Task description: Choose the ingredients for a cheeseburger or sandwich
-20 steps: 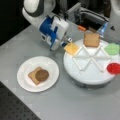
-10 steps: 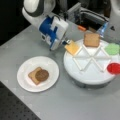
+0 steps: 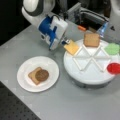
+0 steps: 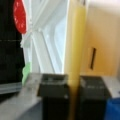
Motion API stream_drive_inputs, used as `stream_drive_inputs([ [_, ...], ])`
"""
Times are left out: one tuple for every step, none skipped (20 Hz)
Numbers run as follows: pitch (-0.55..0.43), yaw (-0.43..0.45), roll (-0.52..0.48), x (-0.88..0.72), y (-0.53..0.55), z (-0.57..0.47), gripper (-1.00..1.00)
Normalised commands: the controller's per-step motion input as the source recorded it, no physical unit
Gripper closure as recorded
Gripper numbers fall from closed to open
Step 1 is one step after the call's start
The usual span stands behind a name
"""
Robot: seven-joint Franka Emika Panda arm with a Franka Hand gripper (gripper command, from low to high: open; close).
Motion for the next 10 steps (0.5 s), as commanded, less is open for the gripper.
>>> stream_drive_inputs([
  [0.129, 0.044, 0.004, 0.2, -0.19, 0.19, 1.0],
  [0.129, 0.055, 0.006, 0.21, -0.2, 0.19, 1.0],
  [0.132, 0.07, 0.004, 0.21, -0.21, 0.19, 1.0],
  [0.143, 0.091, -0.003, 0.22, -0.22, 0.19, 1.0],
  [0.149, 0.108, -0.005, 0.22, -0.23, 0.2, 1.0],
  [0.147, 0.121, -0.001, 0.22, -0.22, 0.19, 1.0],
  [0.151, 0.136, -0.003, 0.22, -0.22, 0.19, 1.0],
  [0.153, 0.149, -0.009, 0.22, -0.23, 0.19, 1.0],
  [0.155, 0.163, -0.017, 0.23, -0.24, 0.19, 1.0],
  [0.154, 0.176, -0.032, 0.24, -0.25, 0.19, 1.0],
])
